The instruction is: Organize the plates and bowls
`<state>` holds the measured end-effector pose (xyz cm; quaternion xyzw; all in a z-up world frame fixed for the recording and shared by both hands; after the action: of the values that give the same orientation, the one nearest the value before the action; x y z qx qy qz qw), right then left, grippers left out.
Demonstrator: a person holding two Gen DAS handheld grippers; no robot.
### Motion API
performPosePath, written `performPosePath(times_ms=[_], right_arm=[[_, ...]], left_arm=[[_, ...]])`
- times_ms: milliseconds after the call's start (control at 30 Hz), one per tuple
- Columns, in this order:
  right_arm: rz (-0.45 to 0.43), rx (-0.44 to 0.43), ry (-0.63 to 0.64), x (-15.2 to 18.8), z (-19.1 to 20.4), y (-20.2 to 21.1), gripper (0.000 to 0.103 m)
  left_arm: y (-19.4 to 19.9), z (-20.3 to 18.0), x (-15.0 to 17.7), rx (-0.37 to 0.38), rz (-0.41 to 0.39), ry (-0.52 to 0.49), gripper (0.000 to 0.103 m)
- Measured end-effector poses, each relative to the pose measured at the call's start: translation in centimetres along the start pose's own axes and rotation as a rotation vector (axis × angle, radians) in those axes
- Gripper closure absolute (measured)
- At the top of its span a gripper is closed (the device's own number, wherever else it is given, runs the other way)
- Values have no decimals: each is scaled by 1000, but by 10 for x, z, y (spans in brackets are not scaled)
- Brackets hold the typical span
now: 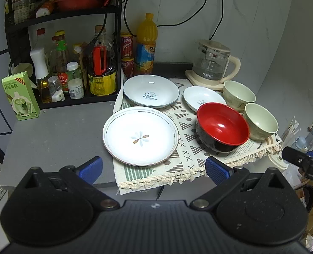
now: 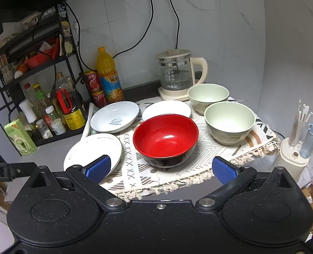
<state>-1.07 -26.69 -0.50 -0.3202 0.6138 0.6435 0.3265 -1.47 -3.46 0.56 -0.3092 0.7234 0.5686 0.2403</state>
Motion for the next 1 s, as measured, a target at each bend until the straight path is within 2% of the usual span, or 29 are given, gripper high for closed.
performPosePath(times_ms=[233,433,633,800,1000], right_arm=[[-3,18,25,-3,-3,-10,0],[0,4,29,-11,-16,-28,0],[32,42,14,-23,-44,-57,0],[54,86,-4,-36,-68,-82,0],[88,89,-32,-50,-101,-114,0]], left_arm=[[-13,-8,-5,2,5,-12,1],[-44,-17,-15,24,38,4,1],[-81,-38,-28,17,75,4,1],[-108,-60,-45,41,74,-6,1],[-145,-90,-67,75,87,-28,1]])
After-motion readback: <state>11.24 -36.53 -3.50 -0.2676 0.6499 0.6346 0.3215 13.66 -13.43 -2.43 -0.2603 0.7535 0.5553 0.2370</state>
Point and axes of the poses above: each gripper's, at about its wrist camera, not at the fingertips, and y roughly against the way its jaws point, z to its left, x to its underside, the point moved 2 cm from there along -y, roughly the way its jaws point, and after that the axes turned 11 degrees about x, right-handed, at the moved point
